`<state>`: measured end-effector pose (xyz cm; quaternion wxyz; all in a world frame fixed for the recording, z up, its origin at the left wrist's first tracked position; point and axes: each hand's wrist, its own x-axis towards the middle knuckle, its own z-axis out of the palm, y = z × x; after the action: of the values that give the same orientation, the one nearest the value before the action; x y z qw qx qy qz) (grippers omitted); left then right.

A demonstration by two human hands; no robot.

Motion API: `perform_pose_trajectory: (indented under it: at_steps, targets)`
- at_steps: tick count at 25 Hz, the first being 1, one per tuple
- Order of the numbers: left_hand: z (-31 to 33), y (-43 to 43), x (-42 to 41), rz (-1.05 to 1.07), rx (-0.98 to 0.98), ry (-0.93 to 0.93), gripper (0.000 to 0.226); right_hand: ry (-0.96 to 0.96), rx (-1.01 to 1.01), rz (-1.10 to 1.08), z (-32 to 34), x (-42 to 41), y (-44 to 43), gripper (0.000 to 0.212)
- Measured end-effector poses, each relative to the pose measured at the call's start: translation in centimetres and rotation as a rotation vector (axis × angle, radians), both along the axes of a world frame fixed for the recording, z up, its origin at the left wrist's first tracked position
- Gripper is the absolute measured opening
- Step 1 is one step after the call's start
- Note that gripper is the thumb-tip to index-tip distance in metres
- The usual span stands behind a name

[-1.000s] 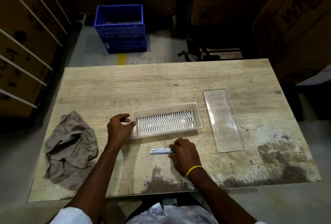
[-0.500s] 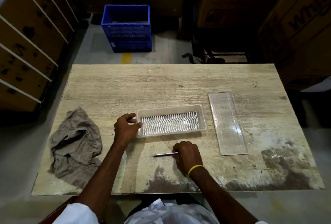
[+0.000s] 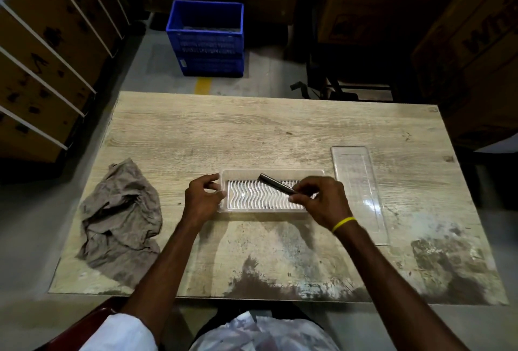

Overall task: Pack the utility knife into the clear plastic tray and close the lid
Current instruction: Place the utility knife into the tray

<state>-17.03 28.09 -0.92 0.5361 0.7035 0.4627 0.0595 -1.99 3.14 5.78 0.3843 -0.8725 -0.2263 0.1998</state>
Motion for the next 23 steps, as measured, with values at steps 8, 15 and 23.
perform_pose_trajectory:
  at_steps: [8,15,23]
  targets:
    - [-0.4,-0.3,0.2,0.009,-0.003,-0.003,0.054,0.046,-0.375,0.260,-2.4,2.6,5.3,0.027]
    - [-0.4,-0.8,0.4,-0.003,0.050,0.014,0.053,0.023,-0.457,0.306,-5.3,2.5,5.1,0.026]
    - [-0.8,-0.7,-0.1,0.013,0.035,-0.001,0.053,-0.060,-0.448,0.312,-6.5,2.1,5.4,0.024]
